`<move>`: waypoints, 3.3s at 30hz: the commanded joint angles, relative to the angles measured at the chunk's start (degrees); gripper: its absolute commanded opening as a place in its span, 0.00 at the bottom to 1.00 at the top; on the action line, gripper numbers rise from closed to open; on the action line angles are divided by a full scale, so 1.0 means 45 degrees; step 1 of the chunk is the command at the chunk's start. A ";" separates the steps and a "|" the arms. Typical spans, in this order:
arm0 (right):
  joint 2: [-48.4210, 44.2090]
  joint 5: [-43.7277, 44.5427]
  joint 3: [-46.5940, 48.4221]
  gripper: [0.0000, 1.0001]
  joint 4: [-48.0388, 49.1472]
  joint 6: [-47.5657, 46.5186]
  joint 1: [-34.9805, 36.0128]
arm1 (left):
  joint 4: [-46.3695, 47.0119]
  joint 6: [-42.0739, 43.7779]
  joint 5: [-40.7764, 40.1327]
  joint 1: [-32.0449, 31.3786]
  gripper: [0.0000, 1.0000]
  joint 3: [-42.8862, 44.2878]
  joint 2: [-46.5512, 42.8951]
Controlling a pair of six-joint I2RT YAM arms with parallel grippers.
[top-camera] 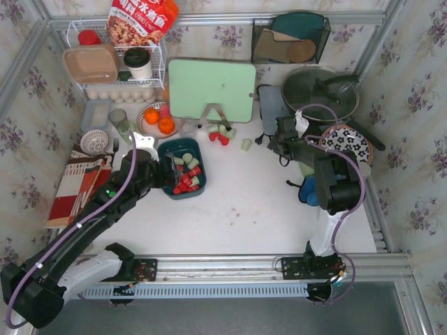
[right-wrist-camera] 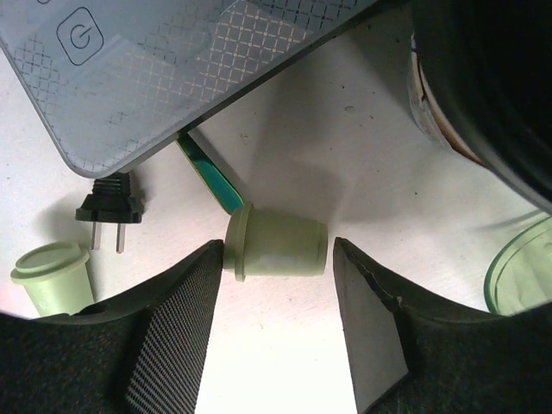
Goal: Mix the coffee capsules in the storage basket
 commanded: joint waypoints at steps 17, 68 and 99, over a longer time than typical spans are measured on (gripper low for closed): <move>-0.1179 -0.0285 -0.0441 0.42 0.1169 -0.1967 0.1501 | 0.0119 0.0568 -0.0508 0.0004 0.90 -0.0234 -0.0183; -0.4831 -0.7928 -1.2817 0.37 2.3444 -1.4688 0.7655 | 0.3353 0.0661 0.4236 -0.3456 0.73 0.1718 0.4369; -0.4693 -0.6435 -1.2927 0.79 2.4295 -1.4092 0.7812 | 0.3243 0.0550 0.1728 -0.3860 0.05 0.1834 0.4702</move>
